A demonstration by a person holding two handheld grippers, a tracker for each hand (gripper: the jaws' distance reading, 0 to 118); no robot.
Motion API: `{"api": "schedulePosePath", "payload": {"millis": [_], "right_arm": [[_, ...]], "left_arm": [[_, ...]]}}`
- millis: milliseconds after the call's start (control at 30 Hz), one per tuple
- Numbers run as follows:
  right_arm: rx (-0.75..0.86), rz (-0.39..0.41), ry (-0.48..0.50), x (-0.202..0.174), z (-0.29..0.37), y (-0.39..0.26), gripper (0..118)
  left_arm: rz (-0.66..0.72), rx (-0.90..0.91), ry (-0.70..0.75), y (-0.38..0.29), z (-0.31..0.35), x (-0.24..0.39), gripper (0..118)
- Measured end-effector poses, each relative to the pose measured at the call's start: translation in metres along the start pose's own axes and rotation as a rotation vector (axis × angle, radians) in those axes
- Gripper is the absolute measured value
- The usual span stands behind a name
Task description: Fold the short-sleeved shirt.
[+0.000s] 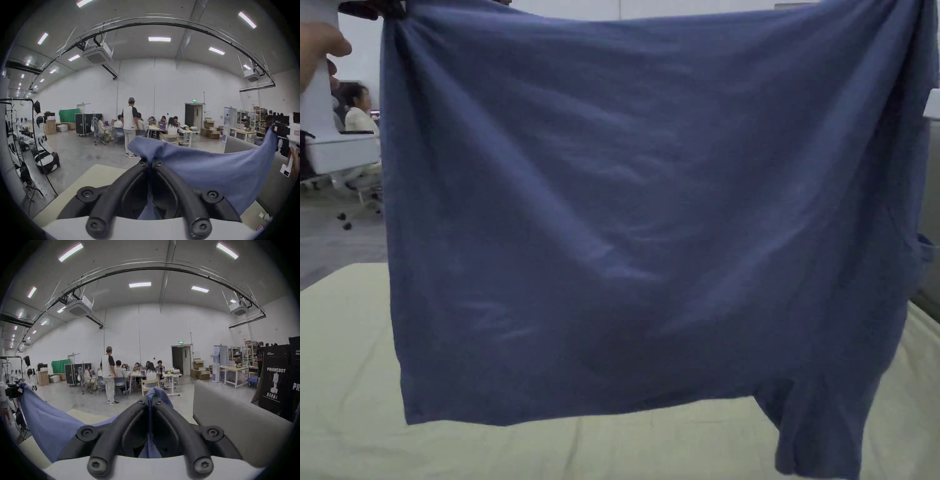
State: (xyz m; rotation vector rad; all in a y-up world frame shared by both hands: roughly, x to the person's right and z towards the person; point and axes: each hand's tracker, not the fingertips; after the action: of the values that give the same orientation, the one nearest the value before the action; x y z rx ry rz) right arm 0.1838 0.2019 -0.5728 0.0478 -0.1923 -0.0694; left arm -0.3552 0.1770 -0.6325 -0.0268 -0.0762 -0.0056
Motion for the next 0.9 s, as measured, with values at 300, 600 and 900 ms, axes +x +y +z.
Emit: {"api": "schedulePosePath", "payload": {"millis": [300, 600, 900], "right_arm": [[-0.046, 0.098, -0.007, -0.029, -0.068, -0.071, 5], [-0.392, 0.073, -0.038, -0.006, -0.127, -0.291, 5], [-0.499, 0.047, -0.018, 0.026, -0.086, -0.372, 5]], "left_arm": [[-0.037, -0.074, 0.073, -0.083, -0.092, 0.003, 0], [0.045, -0.403, -0.002, -0.282, -0.163, 0.020, 0], [-0.016, -0.498, -0.062, -0.347, -0.128, 0.026, 0]]}}
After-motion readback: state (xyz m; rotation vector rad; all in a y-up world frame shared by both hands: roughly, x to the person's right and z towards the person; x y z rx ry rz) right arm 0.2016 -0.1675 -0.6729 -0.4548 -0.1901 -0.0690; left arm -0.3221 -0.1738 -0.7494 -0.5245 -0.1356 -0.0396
